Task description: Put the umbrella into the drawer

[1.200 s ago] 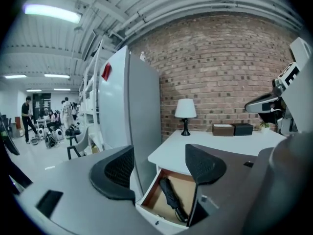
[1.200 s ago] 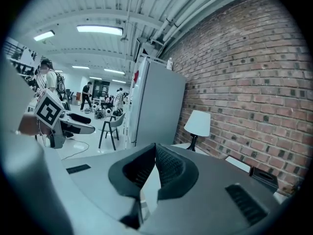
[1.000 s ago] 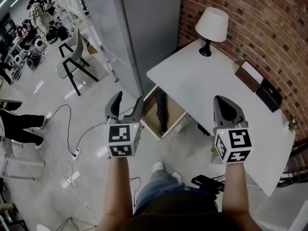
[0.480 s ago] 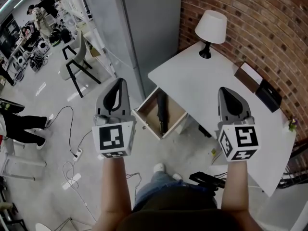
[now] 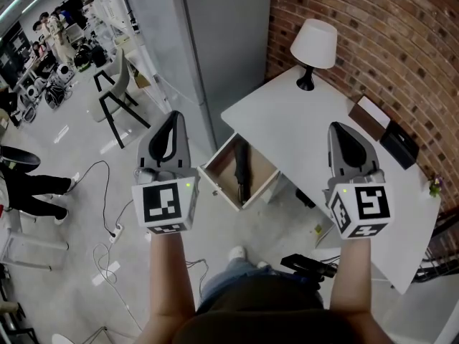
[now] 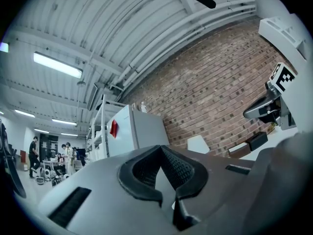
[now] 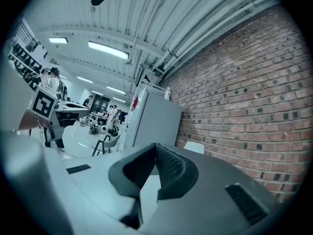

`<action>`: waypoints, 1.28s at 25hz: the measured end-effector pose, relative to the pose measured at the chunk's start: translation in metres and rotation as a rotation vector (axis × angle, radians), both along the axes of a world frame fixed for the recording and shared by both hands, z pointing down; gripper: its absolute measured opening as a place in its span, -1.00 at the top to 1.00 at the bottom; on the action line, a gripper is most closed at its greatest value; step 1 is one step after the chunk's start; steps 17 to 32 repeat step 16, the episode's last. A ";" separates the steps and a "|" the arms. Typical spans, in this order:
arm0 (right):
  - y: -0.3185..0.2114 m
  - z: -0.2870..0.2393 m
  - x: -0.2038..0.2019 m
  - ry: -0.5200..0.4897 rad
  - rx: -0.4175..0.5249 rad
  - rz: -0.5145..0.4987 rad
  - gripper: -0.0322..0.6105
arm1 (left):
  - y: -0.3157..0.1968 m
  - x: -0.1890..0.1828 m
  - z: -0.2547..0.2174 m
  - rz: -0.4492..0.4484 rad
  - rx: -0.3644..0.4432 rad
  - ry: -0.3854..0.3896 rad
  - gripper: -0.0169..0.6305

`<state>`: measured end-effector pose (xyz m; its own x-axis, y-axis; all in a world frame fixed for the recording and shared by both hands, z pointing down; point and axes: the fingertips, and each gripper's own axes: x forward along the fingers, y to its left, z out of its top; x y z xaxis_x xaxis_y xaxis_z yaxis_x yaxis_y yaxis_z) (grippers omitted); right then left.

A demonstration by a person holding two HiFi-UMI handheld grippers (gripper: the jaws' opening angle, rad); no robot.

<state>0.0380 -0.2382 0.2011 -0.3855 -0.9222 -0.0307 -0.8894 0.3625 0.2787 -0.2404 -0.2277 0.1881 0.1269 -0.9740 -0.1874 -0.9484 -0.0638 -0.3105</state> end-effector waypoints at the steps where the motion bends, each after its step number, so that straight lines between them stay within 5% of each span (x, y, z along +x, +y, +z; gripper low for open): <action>1: 0.000 -0.001 -0.001 0.002 0.003 0.001 0.90 | 0.000 -0.001 -0.001 -0.001 0.000 -0.001 0.95; 32: -0.005 -0.010 -0.002 0.023 0.031 0.039 0.90 | -0.017 -0.005 0.004 0.037 -0.049 -0.026 0.95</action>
